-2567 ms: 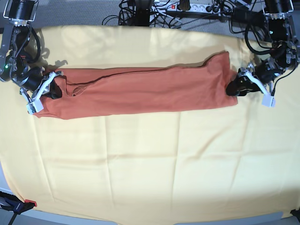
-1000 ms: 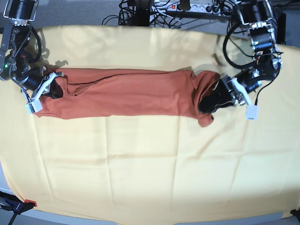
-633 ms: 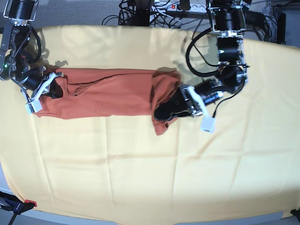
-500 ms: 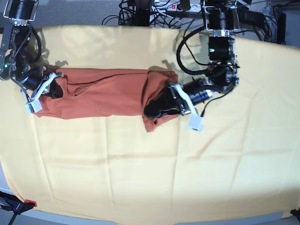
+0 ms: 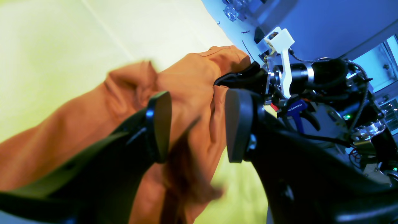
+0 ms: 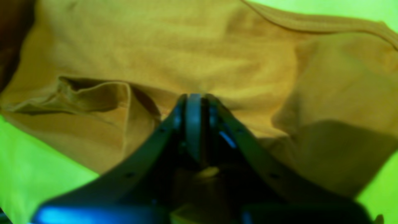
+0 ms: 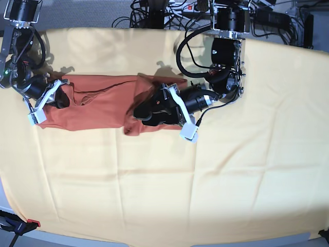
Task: Fold the T-shirt properly
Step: 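Fold the strip end over toward the right gripper with the left gripper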
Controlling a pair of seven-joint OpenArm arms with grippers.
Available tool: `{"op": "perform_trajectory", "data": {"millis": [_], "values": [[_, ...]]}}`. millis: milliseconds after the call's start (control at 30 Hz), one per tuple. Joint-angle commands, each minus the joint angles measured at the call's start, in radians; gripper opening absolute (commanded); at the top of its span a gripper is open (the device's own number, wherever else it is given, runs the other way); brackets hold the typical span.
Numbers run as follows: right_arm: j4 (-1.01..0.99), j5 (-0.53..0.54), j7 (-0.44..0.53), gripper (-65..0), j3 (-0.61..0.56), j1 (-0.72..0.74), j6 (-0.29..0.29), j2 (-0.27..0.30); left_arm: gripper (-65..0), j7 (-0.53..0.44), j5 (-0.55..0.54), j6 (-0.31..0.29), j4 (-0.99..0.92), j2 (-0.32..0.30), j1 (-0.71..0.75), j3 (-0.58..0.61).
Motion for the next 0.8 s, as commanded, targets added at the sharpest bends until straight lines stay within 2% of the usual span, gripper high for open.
{"op": "perform_trajectory", "data": {"millis": [0, 133, 200, 233, 267, 333, 500, 667, 767], "values": [[0.010, 0.007, -0.003, -52.9, 0.008, 0.011, 0.003, 0.018, -35.0, -0.020, -0.045, -0.009, 0.018, 0.008, -0.019, 0.003], [0.010, 0.007, -0.002, -51.2, 0.008, 0.010, 0.004, 0.018, -35.1, -0.017, -0.132, -0.009, 0.018, 0.008, -0.019, 0.003], [0.010, 0.007, 0.001, -51.2, 0.008, 0.011, 0.004, 0.018, -35.4, -0.019, -0.130, -0.009, 0.018, 0.007, -0.022, 0.002], [0.010, 0.007, 0.001, -51.2, 0.008, 0.014, 0.006, 0.018, -38.2, -0.019, -0.126, -0.009, 0.018, 0.007, -0.022, -0.002], [0.010, 0.008, 0.001, -51.2, 0.009, 0.021, 0.017, 0.020, -44.9, -0.019, -0.118, -0.009, 0.018, 0.008, -0.023, -0.006], [0.012, 0.011, 0.000, -51.2, 0.011, 0.043, 0.017, 0.021, -65.0, -0.019, -0.076, -0.009, 0.018, 0.007, -0.022, -0.023], [0.056, 0.011, 0.000, -49.4, 0.037, 0.115, 0.017, 0.021, -65.0, -0.019, 0.059, -0.009, 0.018, -0.012, -0.013, -0.050], [0.128, 0.011, -0.005, -27.6, 0.112, 0.148, 0.017, 0.037, -65.0, -0.023, 0.060, -0.009, 0.018, -0.068, 0.014, -0.050], [0.132, 0.010, -0.032, -24.4, 0.165, 0.145, 0.017, 0.060, -65.0, -0.023, 0.061, -0.009, 0.018, -0.115, 0.019, -0.050]]}}
